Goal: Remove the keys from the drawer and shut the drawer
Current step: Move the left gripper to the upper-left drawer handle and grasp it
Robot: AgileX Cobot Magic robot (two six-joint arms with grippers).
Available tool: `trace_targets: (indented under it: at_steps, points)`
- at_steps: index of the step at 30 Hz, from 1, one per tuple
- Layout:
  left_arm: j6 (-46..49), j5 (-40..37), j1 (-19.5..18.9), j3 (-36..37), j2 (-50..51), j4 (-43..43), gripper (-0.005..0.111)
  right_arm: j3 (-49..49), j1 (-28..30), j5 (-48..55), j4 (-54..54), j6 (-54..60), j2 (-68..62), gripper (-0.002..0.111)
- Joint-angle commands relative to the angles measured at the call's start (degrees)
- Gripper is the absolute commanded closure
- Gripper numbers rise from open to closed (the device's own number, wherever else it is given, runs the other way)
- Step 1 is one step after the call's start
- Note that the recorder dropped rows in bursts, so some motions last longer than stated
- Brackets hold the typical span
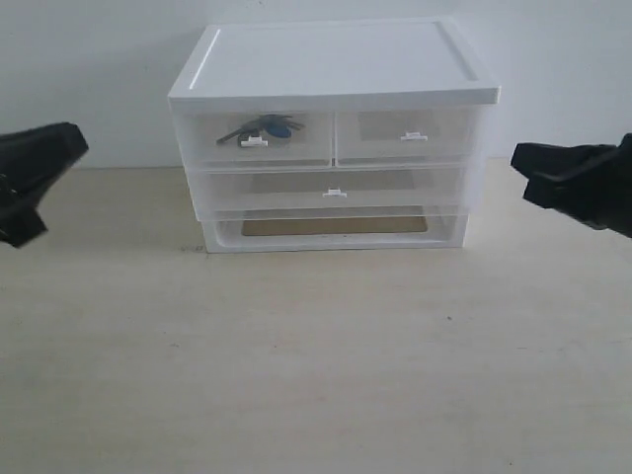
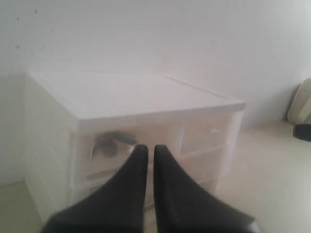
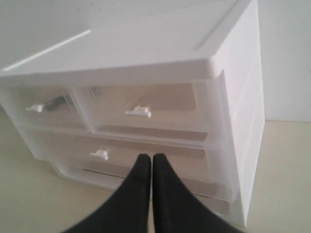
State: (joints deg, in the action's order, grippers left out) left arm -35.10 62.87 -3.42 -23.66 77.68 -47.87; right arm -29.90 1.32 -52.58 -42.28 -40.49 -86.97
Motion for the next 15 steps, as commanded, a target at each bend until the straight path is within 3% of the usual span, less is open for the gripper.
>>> trace_targets:
  at_steps: [1, 7, 15]
  points:
    - [18.14, 5.08, 5.99, -2.80, 11.10, 5.35, 0.102, -4.19, -1.41, -5.23, 1.16, 6.92, -8.16, 0.108]
    - [34.27, 7.09, 11.07, -10.85, 23.04, 7.59, 0.102, -13.51, -5.94, -4.80, 4.33, 9.87, -16.40, 0.108]
    - [35.10, 7.09, 12.02, -18.87, 31.06, 6.00, 0.102, -20.84, -7.79, 4.04, 4.51, 11.83, -21.36, 0.108]
